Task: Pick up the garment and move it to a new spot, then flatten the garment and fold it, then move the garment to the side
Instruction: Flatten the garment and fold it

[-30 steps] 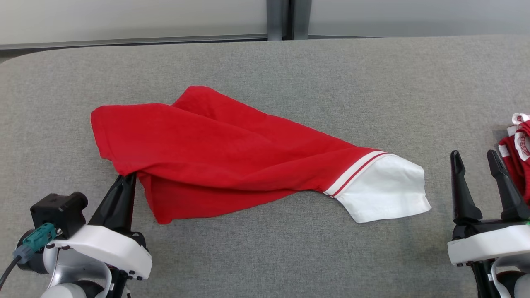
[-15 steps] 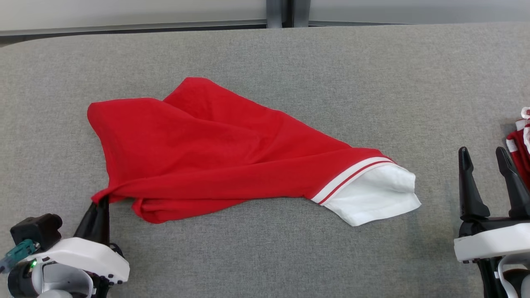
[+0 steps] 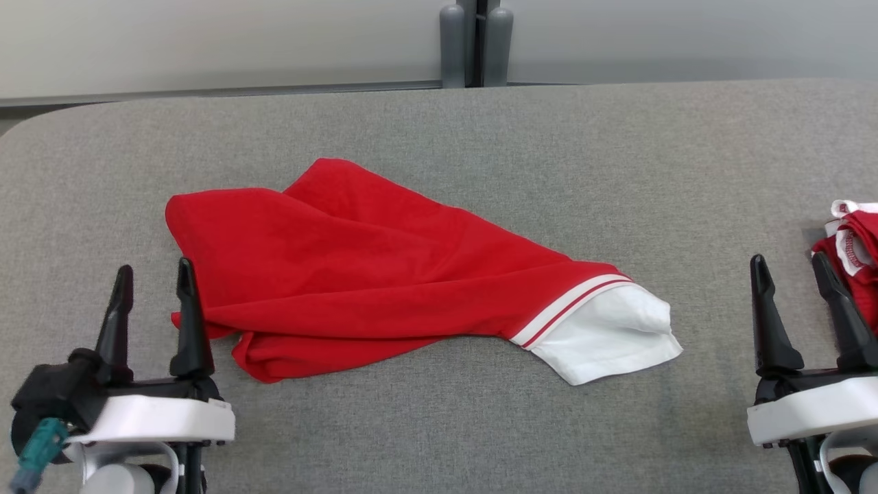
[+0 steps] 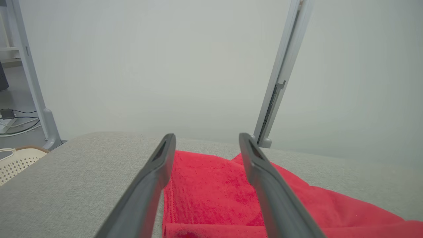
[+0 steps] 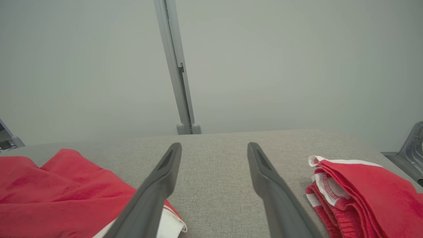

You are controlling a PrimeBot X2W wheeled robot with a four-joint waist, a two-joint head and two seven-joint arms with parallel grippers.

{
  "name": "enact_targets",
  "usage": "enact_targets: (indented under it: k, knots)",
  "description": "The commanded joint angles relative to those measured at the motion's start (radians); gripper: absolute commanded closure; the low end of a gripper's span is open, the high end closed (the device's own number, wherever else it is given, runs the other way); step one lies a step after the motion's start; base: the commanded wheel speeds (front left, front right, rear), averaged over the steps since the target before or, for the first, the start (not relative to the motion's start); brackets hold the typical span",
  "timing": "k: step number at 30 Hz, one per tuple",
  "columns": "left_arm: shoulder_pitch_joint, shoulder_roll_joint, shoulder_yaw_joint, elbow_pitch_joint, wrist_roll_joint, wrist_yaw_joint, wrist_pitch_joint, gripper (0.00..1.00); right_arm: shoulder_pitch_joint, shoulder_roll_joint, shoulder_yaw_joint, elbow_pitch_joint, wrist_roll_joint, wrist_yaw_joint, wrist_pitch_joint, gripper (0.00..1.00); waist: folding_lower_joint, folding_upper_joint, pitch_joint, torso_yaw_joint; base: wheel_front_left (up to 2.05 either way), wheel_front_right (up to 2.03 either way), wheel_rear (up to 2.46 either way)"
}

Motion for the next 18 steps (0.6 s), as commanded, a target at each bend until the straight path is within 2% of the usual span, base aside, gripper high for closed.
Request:
enact_targets:
  k: [1,8,18]
  knots:
    - [0.013,0.0,-0.005,-0.002,0.007,0.007,-0.001,0.0,0.009,-0.007,0.002,0.001,-0.008,0.0,0.003,0.0,0.0,-0.0001,-0.02,-0.01,0.0,0.0,0.0]
    - [0.095,-0.002,-0.055,-0.029,0.065,0.054,0.026,0.0,0.053,-0.017,0.014,0.006,-0.002,0.0,0.016,0.0,0.0,-0.0001,-0.087,-0.031,0.0,0.0,0.0]
    - [0.136,0.011,-0.071,-0.049,0.064,0.062,0.058,0.0,0.082,-0.01,0.008,-0.016,-0.001,0.0,0.031,0.0,0.0,-0.0001,-0.114,-0.03,0.0,0.0,0.0]
